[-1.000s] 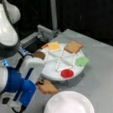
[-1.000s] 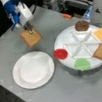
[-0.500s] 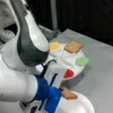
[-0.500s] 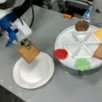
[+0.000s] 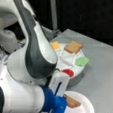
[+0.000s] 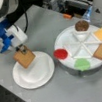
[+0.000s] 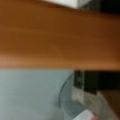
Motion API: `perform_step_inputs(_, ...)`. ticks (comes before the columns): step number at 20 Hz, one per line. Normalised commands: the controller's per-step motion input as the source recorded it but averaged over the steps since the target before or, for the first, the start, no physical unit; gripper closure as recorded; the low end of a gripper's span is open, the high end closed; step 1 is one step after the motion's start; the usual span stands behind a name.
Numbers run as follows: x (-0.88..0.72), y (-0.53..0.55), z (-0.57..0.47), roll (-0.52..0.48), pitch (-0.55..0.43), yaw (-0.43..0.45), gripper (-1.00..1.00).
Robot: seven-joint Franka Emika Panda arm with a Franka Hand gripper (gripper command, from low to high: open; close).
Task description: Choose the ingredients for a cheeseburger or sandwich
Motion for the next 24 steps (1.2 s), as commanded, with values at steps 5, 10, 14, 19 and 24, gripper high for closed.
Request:
perform_step_inputs(5,0.26,-0.04,-0.2,-0.091,0.132,0.276,1.0)
perform_step_inputs(10,0.26,-0.04,-0.27,-0.068,0.068,0.183,1.0)
perform_step_inputs(14,0.23,-0.07,-0.18,-0.023,0.028,0.15,1.0)
perform_step_inputs(19,0.21,-0.06,-0.08,0.0,0.015,0.157,1.0)
perform_step_inputs(24,0.23,-0.03,-0.13,0.031,-0.043,0.177,1.0)
